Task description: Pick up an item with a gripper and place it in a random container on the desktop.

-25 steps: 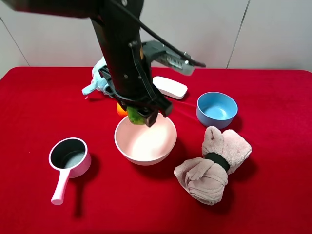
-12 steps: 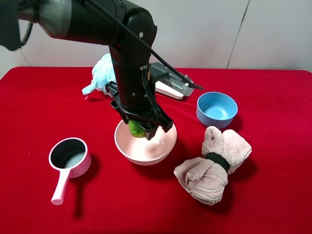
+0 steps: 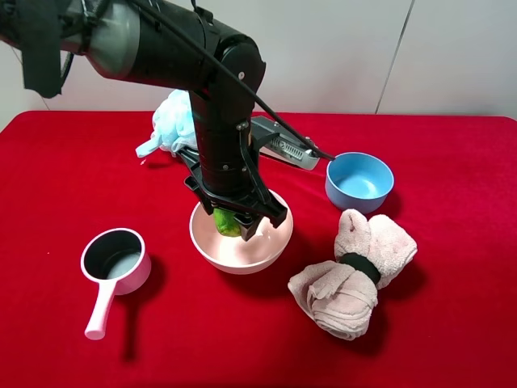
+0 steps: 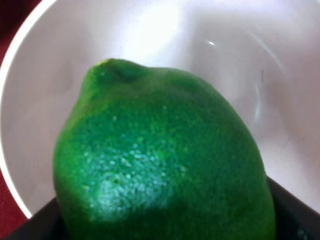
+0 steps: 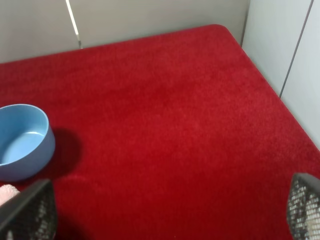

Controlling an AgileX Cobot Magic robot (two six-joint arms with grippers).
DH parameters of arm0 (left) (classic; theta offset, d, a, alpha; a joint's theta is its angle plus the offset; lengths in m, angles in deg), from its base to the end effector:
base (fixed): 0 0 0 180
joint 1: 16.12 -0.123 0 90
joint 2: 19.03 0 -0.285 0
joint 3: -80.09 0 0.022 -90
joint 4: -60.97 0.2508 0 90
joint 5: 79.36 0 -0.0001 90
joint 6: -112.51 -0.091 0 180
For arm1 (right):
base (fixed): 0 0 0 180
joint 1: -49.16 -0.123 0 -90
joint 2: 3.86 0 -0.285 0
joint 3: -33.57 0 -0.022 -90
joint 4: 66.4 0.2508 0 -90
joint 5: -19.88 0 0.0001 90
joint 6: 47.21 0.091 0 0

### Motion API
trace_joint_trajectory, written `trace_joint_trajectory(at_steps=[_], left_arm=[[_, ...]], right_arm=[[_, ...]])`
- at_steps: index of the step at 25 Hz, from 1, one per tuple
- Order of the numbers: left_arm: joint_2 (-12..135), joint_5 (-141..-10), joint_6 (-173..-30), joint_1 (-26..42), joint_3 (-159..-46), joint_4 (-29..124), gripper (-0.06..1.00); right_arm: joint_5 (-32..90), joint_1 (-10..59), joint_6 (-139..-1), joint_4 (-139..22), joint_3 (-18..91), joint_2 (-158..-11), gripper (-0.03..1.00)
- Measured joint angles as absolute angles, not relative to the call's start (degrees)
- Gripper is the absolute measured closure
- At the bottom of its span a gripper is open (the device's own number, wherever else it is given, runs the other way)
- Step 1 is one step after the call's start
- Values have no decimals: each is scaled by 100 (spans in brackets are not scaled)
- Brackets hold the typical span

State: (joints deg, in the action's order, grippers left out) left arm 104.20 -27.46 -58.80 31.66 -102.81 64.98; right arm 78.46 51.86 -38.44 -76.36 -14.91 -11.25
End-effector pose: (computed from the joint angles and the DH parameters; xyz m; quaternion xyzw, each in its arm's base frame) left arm 0.2699 -0.2899 0.1637 0.3521 0.9331 -0.0065 0.0733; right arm -0.0059 -0.0132 0.2818 0.0857 0.8332 -0.0581 0.5431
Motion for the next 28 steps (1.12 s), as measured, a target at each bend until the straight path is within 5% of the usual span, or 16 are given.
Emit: trace_joint_trajectory(at_steps=[4,12,28], left_arm=[[10420,-2808,-5880,3166,-10281,6498,30],[10420,-2889,-5880,3166,-10281,6498,1],[9809,-2548,-5880,3166,-10281,6498,-2]], right_arm=[[7846,5186,-3844,-7636,-1491,-1125,27],[7846,5186,-3844,-7636,-1491,-1125,27],[7846,5186,-3844,-7636,-1491,-1125,27]])
